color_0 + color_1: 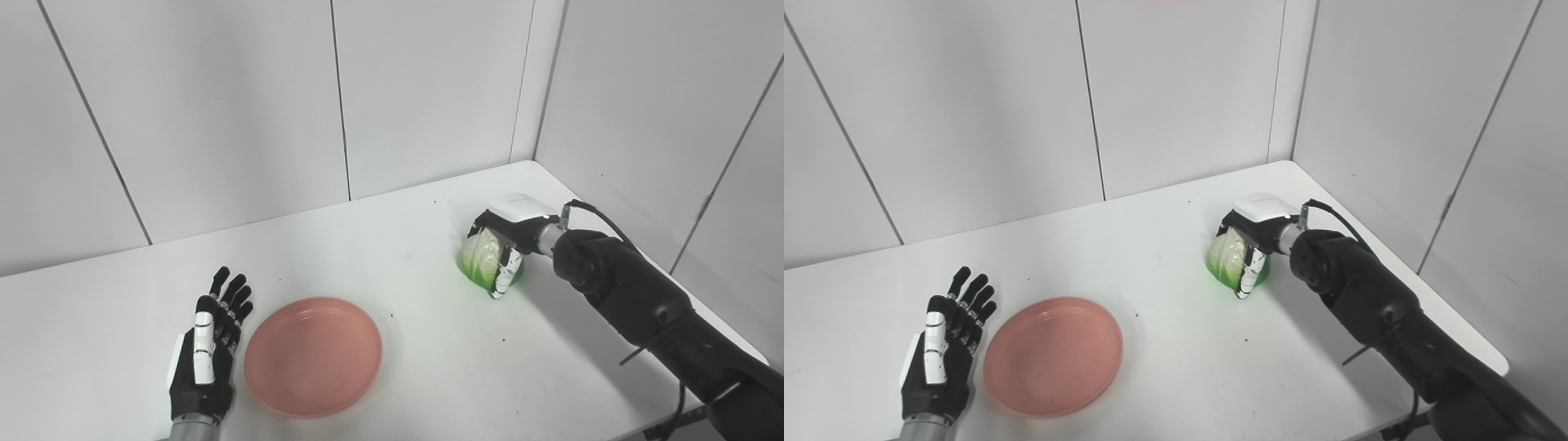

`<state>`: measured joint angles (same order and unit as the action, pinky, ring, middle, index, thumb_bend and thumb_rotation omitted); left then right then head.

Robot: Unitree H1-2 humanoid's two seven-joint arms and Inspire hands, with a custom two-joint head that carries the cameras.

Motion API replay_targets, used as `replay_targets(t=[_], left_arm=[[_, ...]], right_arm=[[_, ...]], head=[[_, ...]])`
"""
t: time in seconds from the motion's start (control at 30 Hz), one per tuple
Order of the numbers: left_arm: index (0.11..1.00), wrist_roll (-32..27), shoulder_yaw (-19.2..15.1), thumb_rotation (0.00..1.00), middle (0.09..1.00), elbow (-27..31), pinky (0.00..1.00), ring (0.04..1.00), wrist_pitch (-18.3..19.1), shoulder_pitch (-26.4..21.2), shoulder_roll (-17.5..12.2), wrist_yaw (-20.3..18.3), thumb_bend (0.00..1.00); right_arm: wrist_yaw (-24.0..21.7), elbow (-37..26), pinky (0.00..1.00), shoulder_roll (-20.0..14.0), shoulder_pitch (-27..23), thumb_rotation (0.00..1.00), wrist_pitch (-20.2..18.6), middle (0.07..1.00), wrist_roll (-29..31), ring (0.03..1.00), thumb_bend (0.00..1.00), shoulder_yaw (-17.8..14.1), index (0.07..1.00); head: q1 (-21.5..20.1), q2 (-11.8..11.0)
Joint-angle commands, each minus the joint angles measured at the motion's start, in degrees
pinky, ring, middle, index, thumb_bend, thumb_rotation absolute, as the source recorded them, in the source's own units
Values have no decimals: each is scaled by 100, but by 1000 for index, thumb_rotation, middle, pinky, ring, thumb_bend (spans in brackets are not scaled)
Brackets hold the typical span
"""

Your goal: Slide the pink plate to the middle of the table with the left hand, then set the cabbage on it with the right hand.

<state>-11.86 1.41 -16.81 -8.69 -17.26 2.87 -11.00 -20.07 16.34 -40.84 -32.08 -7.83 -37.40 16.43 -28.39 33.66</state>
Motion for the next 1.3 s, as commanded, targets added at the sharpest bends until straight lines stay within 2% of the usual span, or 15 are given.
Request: replay_targets(t=[0.0,0.1,0.33,0.4,0.43,0.47,0.5,0.53,0.57,0.6,0.63,0.8,1.0,1.13,1.27], left_arm=[[924,-37,-32,1000,923,10,942,934,33,117,26,10,653],[922,-2,-24,1000,919,100,938,933,151,139,25,47,666],[931,55,7,1000,928,80,954,940,76,132,31,44,663],[934,122,43,1000,927,142,953,939,111,151,39,82,665],[933,161,67,1000,925,204,951,937,157,172,57,115,669],[932,189,83,1000,924,247,950,935,190,188,70,140,669],[931,248,108,1000,923,374,950,934,290,240,140,241,669],[914,288,125,997,914,465,924,921,363,276,190,315,669],[911,330,158,995,914,598,917,918,469,330,266,387,664],[912,357,182,994,920,693,918,920,549,367,315,435,652],[912,389,215,994,921,779,918,920,635,401,368,483,651],[909,685,365,998,923,787,930,912,533,425,497,615,635],[894,888,397,988,909,679,888,897,408,420,693,897,658],[952,1041,366,997,953,591,968,950,216,422,823,1159,665],[955,1125,351,1000,961,605,885,957,177,429,918,1372,635]], right_arm=[[201,-301,441,-119,-207,0,180,535,11,458,516,-175,461],[240,-449,444,-125,-211,0,284,531,8,458,517,-214,461],[-18,-1641,411,-9,-358,0,221,527,194,453,518,-403,468],[-99,-1891,439,35,-429,0,251,518,241,460,518,-413,468],[-154,-2011,449,55,-462,0,251,514,285,464,519,-421,468],[-191,-2086,453,67,-481,0,247,515,315,465,519,-429,466],[-311,-2279,456,111,-531,0,154,515,341,466,518,-413,465],[-398,-2410,463,142,-564,0,84,523,355,466,518,-404,460],[-476,-2582,460,210,-601,0,50,523,364,464,517,-382,461],[-534,-2694,446,262,-622,0,36,518,365,459,518,-375,467],[-535,-2761,445,341,-639,0,122,518,404,458,518,-364,467],[-628,-2838,408,757,-765,0,365,510,526,444,518,-204,479],[-712,-2757,377,1285,-884,0,536,501,566,431,519,117,495],[-800,-2635,397,1608,-907,0,605,509,491,444,518,398,482],[-814,-2520,372,1831,-854,0,745,506,426,431,518,584,494]], head=[[34,54],[34,54],[266,157],[465,203],[777,260],[777,260],[1155,314],[1155,314],[1441,344],[1441,344],[1656,357],[2116,391],[2341,413],[2428,417],[2460,422]])
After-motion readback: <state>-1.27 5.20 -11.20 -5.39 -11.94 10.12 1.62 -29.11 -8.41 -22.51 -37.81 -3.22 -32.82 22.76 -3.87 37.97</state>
